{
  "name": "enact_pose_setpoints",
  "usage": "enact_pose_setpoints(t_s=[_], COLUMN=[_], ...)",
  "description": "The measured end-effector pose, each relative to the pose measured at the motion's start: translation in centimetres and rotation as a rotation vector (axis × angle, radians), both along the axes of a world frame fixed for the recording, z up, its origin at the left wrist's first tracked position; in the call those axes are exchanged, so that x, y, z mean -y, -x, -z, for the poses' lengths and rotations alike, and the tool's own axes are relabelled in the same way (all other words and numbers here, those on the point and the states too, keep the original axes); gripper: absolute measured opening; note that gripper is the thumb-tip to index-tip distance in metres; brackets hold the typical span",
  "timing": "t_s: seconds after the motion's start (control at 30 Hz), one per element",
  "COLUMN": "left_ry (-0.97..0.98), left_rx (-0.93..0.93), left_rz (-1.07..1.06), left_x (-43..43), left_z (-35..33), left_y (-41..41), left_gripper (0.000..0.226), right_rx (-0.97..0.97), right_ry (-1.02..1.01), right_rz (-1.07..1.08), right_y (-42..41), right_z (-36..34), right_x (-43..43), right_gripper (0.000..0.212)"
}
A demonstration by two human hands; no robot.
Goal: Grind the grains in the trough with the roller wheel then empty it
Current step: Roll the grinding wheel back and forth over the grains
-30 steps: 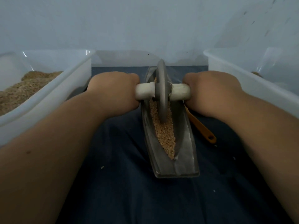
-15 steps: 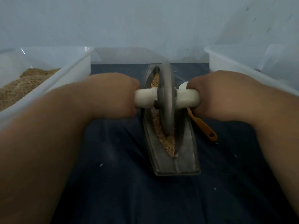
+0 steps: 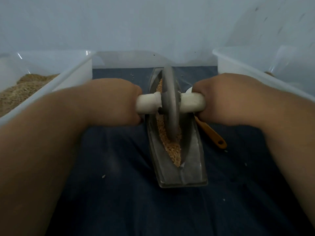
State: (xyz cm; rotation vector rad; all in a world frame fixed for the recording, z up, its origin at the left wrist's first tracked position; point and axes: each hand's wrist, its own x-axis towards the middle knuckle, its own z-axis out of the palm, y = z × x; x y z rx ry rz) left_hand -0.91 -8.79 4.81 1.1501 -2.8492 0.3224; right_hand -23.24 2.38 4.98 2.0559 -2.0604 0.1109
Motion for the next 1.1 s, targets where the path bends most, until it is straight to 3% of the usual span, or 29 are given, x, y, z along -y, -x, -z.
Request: enact_pose_setpoints(t_s=[0.1,0.3,0.5,0.63,0.93,1.1], left_ry=[0.0,-0.03,0.111,0.176,0.024,-0.063], left_rx=[0.047,0.041,-0.137,-0.148,0.052,0.074], left_rz=[0.009,0.012,-0.069,-0.098,0.036,0.059], left_x=[-0.6,-0.4,1.0,1.1,-0.7,-1.5], left_z=[0.1,0.1,0.4,0.8,-0.4,-0.9], left_y=[-0.1,0.0,0.9,1.4,-0.7,-1.1], left_gripper=[0.032,0.029,0.02,0.023,0.035,0.039], right_rx=[0.019,0.026,-0.065,-0.084,0.017,-0.006], right_ry=[-0.113,-0.12,0.174,0.239,-0.083,-0.12], right_rz=[-0.031,-0.025,0.078,0.088,-0.027,-0.036], right_y=[-0.5,-0.7,0.5,1.0,-0.1,-0.8], right_z=[-1.2,-1.1,1.6,2.2,-0.6,-1.3], right_x=[-1.9,-1.6,2.3,3.0,-1.0,-2.5], right_gripper=[0.015,0.014,0.012,0.011,0.017,0.018])
